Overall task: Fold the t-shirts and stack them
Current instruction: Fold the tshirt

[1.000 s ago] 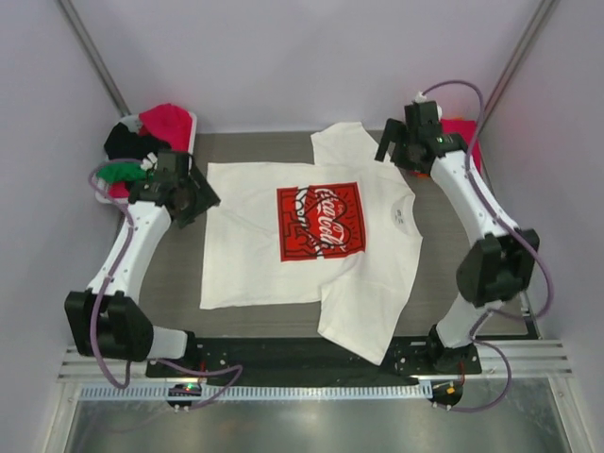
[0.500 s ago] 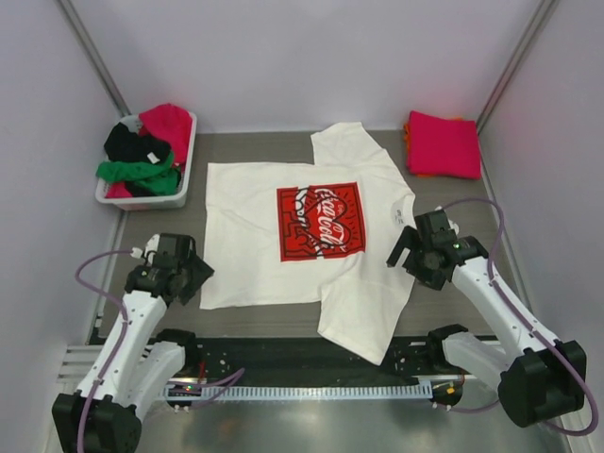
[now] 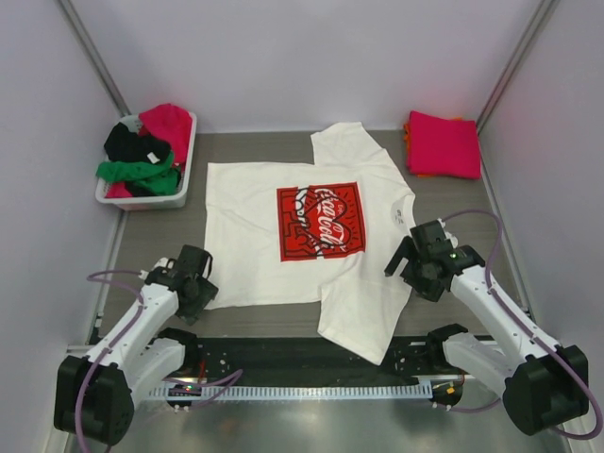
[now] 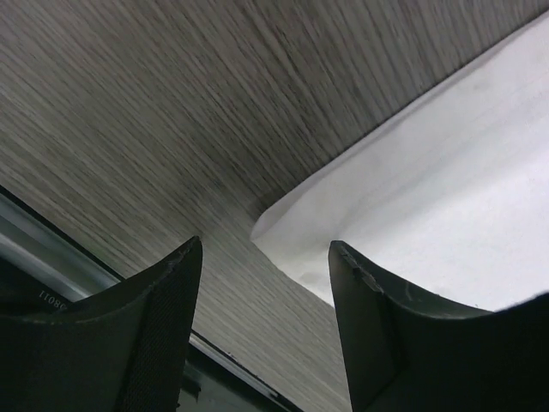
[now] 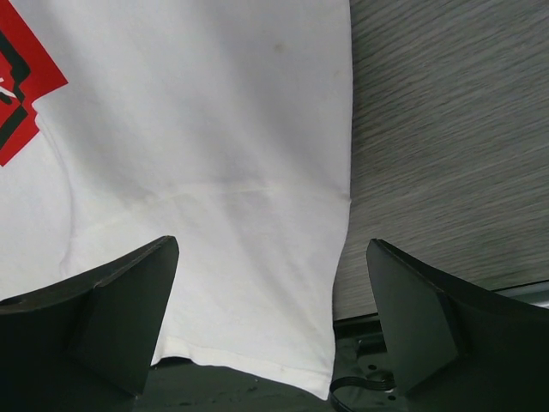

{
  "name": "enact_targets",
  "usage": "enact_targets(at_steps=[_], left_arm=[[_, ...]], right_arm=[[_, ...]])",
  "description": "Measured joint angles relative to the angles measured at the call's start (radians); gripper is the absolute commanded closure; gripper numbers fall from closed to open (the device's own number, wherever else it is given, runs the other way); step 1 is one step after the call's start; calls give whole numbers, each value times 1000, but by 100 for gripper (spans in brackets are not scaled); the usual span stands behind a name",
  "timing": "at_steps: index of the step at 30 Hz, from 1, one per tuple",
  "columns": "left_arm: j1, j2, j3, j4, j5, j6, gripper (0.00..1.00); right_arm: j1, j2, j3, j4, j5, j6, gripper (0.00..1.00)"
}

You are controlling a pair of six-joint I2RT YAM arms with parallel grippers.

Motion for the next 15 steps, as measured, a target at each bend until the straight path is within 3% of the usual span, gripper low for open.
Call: enact_targets(at_steps=[7, 10, 11, 15], left_arm=[[0, -11, -27, 57, -13, -18, 61], [0, -10, -31, 92, -18, -20, 81], [0, -8, -31, 100, -21, -20, 100], [0, 0, -34, 143, -29, -13, 100]], right_arm=[[28, 0, -50, 5, 0, 26, 3], [112, 0, -61, 4, 9, 69, 4], [145, 0, -61, 3, 12, 81, 4], [334, 0, -66, 2, 30, 179, 4]])
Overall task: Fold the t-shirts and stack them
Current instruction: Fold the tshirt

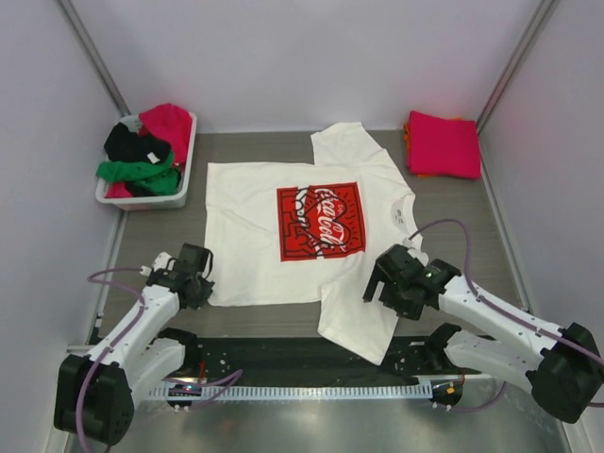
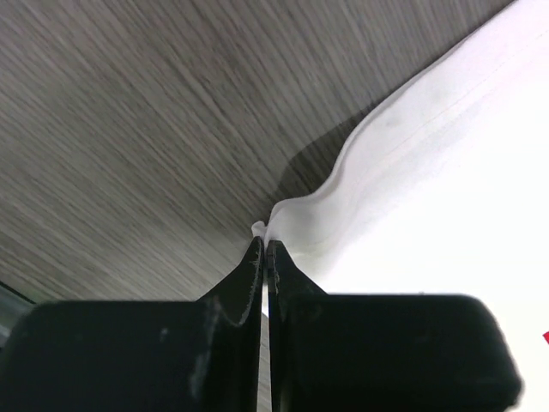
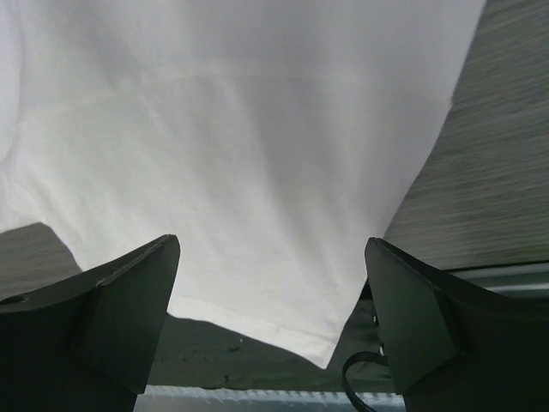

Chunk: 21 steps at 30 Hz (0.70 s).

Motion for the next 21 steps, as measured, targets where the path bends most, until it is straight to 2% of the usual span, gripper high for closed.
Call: enact_targets(at_steps=[10, 14, 16, 20, 21], left_arm=[[0, 1, -1, 49, -5, 7, 100], [0, -2, -3, 57, -5, 8, 100], [0, -3, -5, 60, -5, 9, 100], [0, -13, -6, 62, -5, 10, 100], [0, -15, -6, 63, -5, 10, 100]], right_arm=[[438, -28, -106, -28, 25, 303, 16], [638, 37, -113, -22, 72, 418, 26], [693, 78, -97, -32, 116, 449, 29], [750, 174, -47, -45, 159, 504, 51], [759, 190, -40, -35, 162, 521, 60]])
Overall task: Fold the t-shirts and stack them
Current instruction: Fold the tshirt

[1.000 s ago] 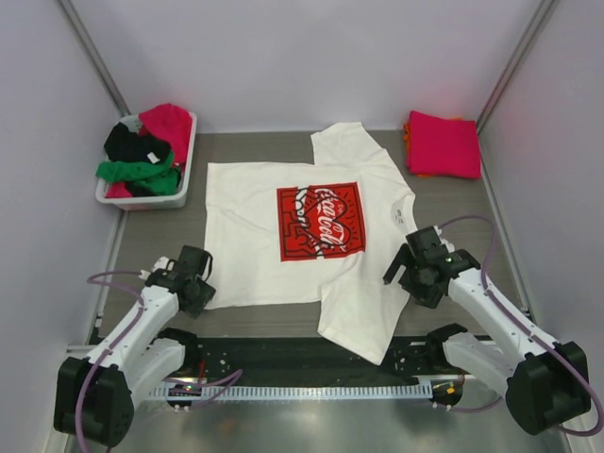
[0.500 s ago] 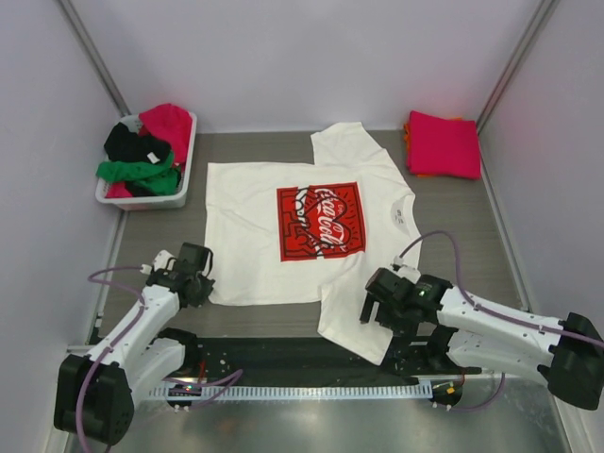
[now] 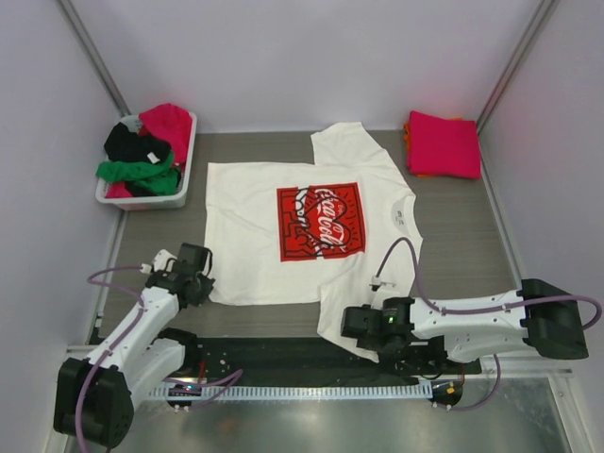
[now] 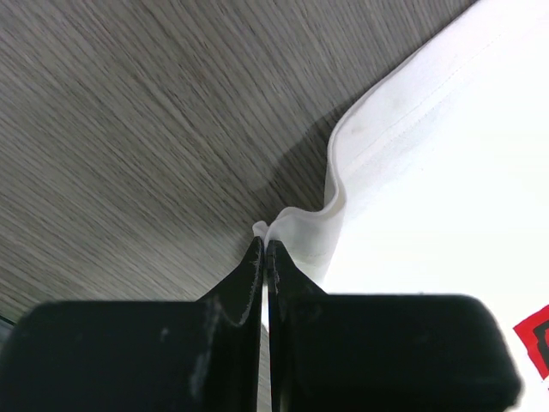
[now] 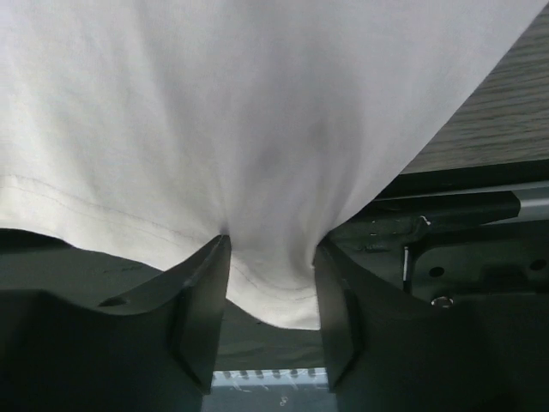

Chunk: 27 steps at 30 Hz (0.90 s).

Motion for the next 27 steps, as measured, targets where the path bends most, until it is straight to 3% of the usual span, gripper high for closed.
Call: enact_targets(at_steps=[7, 15, 22, 27], left_arm=[[0, -21, 0, -3, -1, 4, 100], [0, -142, 46, -114, -3, 18, 100], [0, -193, 209, -221, -31, 26, 100], [0, -178, 280, -264, -58, 44, 100]], right_arm=[[22, 24, 8, 56, -3, 43, 98], [45, 19, 67, -61, 14, 63, 99], [26, -26, 320, -278, 152, 95, 99], [-33, -109, 373, -370, 246, 128, 99]])
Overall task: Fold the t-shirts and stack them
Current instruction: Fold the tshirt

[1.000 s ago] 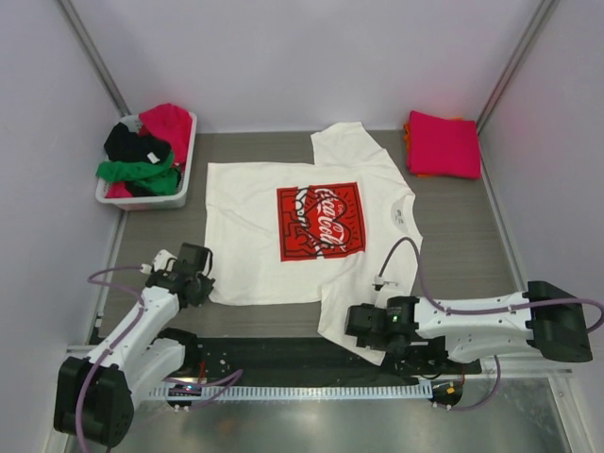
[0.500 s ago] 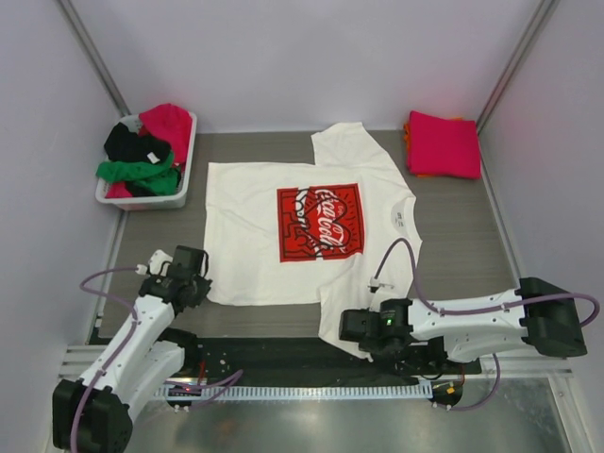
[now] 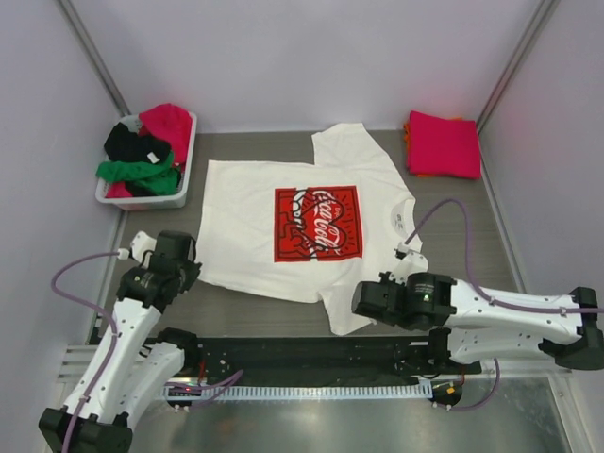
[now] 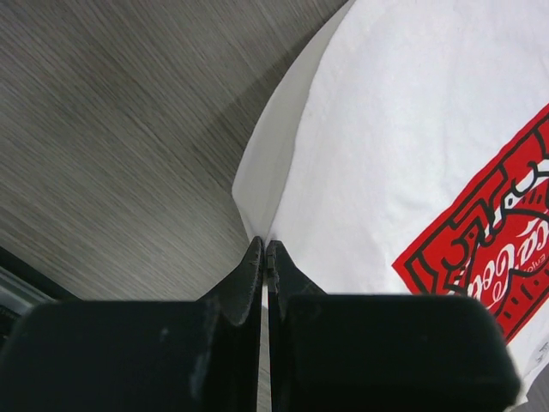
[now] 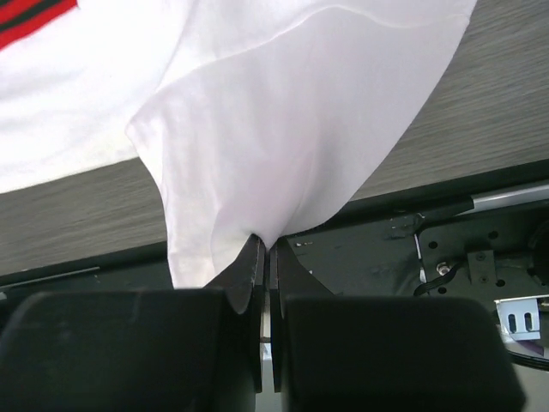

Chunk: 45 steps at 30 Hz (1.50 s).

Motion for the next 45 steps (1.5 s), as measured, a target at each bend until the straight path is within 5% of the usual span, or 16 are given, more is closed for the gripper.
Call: enact_targets(at_steps=[7, 18, 33, 45], left_arm=[[0, -14, 8, -45, -14, 5, 100], [0, -30, 8, -76, -31, 53, 100], [75, 498, 290, 28, 83, 307, 100], [138, 837, 519, 63, 87, 425, 100]], right_arm=[[-23, -138, -37, -62, 22, 18, 99], [-141, -137, -18, -84, 82, -34, 99], [-711, 293, 389, 131, 95, -768, 99], [-923, 557, 581, 272, 13, -1036, 99]])
